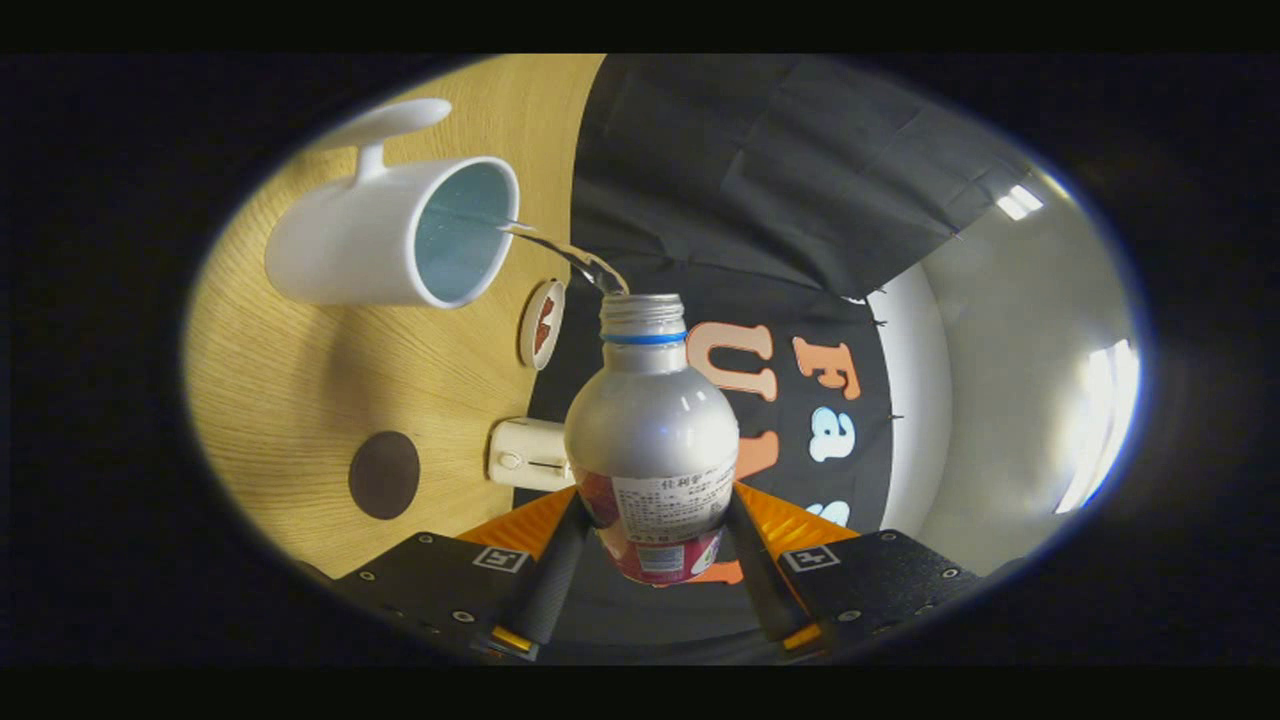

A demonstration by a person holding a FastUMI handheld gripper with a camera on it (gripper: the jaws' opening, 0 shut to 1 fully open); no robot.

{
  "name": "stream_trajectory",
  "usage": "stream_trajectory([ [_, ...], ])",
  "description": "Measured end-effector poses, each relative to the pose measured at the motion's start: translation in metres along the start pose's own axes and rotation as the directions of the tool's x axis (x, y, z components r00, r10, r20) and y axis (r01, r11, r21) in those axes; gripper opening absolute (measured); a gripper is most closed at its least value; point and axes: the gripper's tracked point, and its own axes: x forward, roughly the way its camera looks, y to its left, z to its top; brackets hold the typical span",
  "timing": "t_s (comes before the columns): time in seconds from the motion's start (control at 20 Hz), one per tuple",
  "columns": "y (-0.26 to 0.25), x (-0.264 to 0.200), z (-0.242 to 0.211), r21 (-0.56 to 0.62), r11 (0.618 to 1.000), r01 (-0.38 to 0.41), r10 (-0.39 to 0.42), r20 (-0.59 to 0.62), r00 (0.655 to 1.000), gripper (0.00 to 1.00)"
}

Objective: Take the bottle from table, then pour the juice into the cup, finally place the bottle on the coaster

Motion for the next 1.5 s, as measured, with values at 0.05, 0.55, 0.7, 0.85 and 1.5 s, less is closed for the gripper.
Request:
stream_trajectory([
  [0.05,0.0,-0.001,0.0,-0.003,1.0,0.002,-0.002,0.001,1.0,0.77],
  [0.55,-0.006,0.005,0.001,-0.049,0.999,0.011,-0.01,0.023,1.0,0.77],
  [0.7,-0.009,0.004,0.002,-0.061,0.998,0.011,-0.009,0.03,1.0,0.77],
  [0.85,-0.011,0.005,0.002,-0.069,0.998,0.014,-0.012,0.033,0.999,0.77],
  [1.5,-0.021,0.008,0.005,-0.123,0.992,0.023,-0.017,0.05,0.999,0.77],
])
